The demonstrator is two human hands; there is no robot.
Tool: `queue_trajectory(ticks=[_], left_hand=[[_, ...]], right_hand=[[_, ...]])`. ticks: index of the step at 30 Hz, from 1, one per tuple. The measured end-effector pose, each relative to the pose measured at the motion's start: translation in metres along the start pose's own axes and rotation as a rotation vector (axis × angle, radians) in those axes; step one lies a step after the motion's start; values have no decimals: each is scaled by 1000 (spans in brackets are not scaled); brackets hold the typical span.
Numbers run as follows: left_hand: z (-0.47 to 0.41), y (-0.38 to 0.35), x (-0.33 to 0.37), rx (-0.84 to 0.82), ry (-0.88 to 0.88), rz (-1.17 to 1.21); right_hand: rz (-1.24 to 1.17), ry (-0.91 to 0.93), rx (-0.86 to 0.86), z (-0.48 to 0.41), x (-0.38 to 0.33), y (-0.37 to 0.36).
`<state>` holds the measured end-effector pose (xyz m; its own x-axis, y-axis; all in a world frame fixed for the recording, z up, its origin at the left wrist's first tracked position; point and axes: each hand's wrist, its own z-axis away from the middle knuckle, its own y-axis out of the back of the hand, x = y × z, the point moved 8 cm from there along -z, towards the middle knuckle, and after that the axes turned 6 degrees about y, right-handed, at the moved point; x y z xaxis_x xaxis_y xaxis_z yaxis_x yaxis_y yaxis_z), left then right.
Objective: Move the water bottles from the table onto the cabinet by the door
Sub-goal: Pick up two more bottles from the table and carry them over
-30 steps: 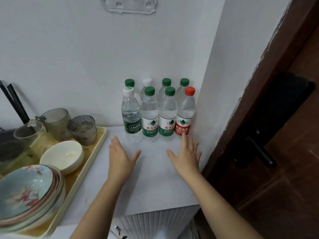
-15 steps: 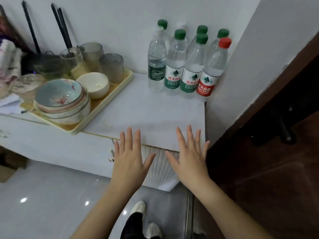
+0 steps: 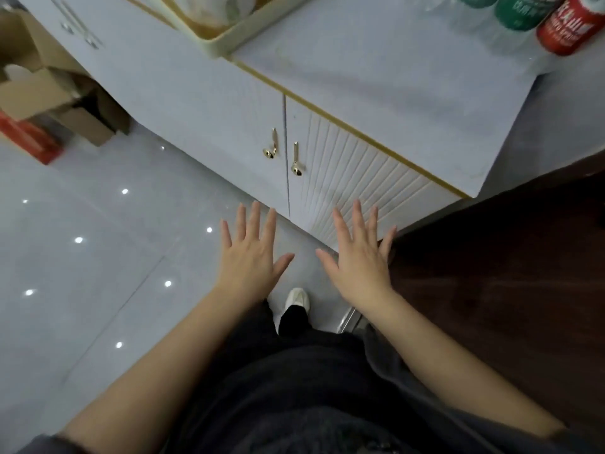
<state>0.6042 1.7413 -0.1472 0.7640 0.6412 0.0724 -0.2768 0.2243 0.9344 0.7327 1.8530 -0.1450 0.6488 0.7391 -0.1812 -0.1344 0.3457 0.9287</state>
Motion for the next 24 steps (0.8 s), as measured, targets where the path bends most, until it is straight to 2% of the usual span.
queue_trajectory(ticks=[7, 12, 24], left_hand=[[16, -31, -17, -106, 82, -19], [36, -48, -48, -175, 175, 34], [148, -95, -176, -235, 487, 247]], right_hand=[[-9, 44, -164, -15, -20, -36], [69, 143, -258, -23, -52, -50], [310, 432, -435, -1, -206, -99]])
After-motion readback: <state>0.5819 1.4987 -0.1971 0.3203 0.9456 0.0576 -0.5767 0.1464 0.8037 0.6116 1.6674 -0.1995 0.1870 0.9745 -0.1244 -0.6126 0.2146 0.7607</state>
